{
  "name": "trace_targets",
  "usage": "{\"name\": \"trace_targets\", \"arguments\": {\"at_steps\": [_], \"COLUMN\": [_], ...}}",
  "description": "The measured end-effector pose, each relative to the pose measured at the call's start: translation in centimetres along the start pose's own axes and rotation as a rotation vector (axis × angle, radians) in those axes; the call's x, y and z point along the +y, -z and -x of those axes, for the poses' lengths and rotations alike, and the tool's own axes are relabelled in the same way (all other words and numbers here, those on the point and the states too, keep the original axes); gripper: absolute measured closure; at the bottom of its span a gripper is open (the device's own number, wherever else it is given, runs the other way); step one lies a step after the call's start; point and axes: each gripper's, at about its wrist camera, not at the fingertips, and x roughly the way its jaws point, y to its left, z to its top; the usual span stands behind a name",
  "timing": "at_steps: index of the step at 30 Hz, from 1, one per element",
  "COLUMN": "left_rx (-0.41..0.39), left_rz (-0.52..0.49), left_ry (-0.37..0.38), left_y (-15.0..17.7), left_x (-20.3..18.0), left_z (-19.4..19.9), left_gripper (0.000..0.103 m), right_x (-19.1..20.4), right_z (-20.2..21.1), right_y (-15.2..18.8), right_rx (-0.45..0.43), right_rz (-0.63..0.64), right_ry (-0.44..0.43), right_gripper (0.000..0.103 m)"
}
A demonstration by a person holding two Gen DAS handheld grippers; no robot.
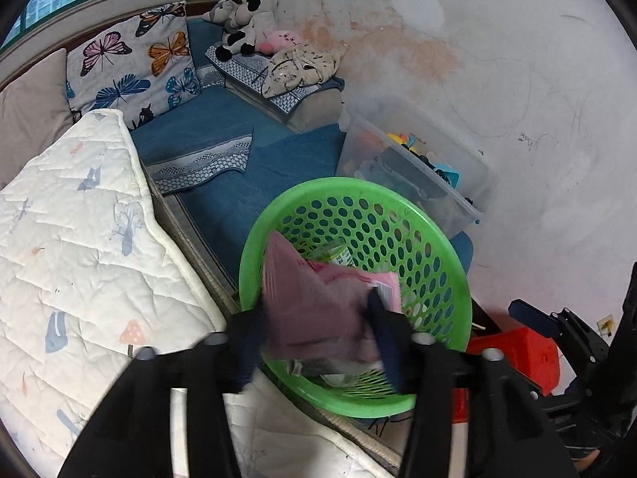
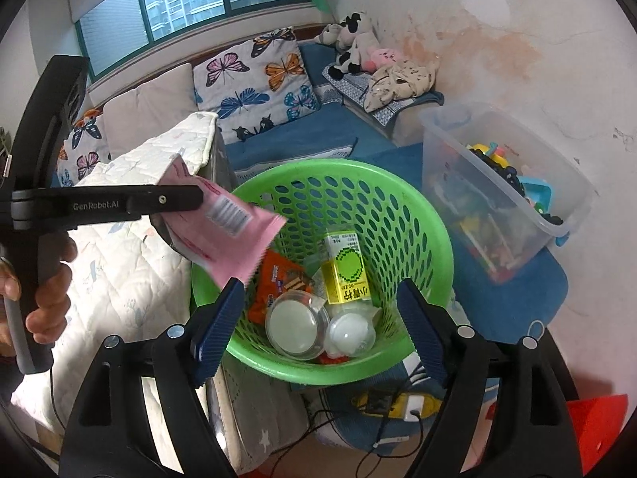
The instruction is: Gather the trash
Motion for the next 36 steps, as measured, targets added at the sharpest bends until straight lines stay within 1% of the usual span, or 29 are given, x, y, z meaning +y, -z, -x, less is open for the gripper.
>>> {"name": "trace_targets", "arguments": {"at_steps": [2,6,8,9,13,15,16,17,18,21,24,26,28,32,36], "left_rx": [0.008,0.010,0.007,0.004,-0.023,-0.038,-0.048,-0.059,-0.071,-0.101,-0.134,-0.154,-0.166,-0.197,-0.224], "left_rz": [0.000,0.001,0.004,0.006,-0.002,0.001,0.001,0.004,0.010,0.014,0.009,0.007,0.011,0.015,0.030], "left_ry": [0.012,0.005,0.005,0.002,-0.024,-0.040,-0.049,-0.060,-0.072,-0.079,-0.109,-0.128,-0.148,-0.190,-0.235], "left_y": [0.1,0.4,0.5,0.7,1.4,1.7,1.9,2.1,2.4,2.9,3.8,4.6,5.4,7.1,8.6], "left_x": [-0.1,-0.2,0.0,0.1,0.7,1.1,1.3,1.6,1.8,2.4,2.9,3.4,3.7,4.6,5.4], "left_z": [-0.1,0.0,0.3,0.6,2.0,2.9,3.5,4.1,4.7,6.4,8.3,9.6,10.7,13.2,15.5], "left_gripper": [0.051,0.043,0.043,0.040,0.038,0.035,0.032,0.029,0.024,0.023,0.018,0.018,0.015,0.012,0.010], "right_x": [-0.1,-0.1,0.0,-0.1,0.4,0.8,1.1,1.4,1.8,2.9,4.1,5.0,5.8,7.7,9.3], "right_z": [0.0,0.0,0.0,-0.1,0.0,0.2,0.3,0.5,0.6,1.1,1.8,2.2,2.5,3.3,4.2], "right_y": [0.2,0.5,0.7,0.7,0.9,1.1,1.2,1.4,1.5,1.8,2.1,2.4,2.6,3.4,4.1], "right_rx": [0.000,0.004,0.004,0.006,0.007,0.005,0.003,0.001,-0.001,-0.009,-0.020,-0.024,-0.026,-0.036,-0.056], "right_rz": [-0.005,-0.016,-0.023,-0.025,-0.026,-0.022,-0.019,-0.014,-0.008,0.012,0.025,0.040,0.054,0.087,0.098], "right_ry": [-0.003,-0.012,-0.016,-0.020,-0.030,-0.036,-0.038,-0.041,-0.040,-0.034,-0.046,-0.049,-0.048,-0.047,-0.051], "right_gripper": [0.024,0.024,0.024,0.024,0.023,0.019,0.019,0.019,0.019,0.018,0.014,0.014,0.014,0.013,0.010]}}
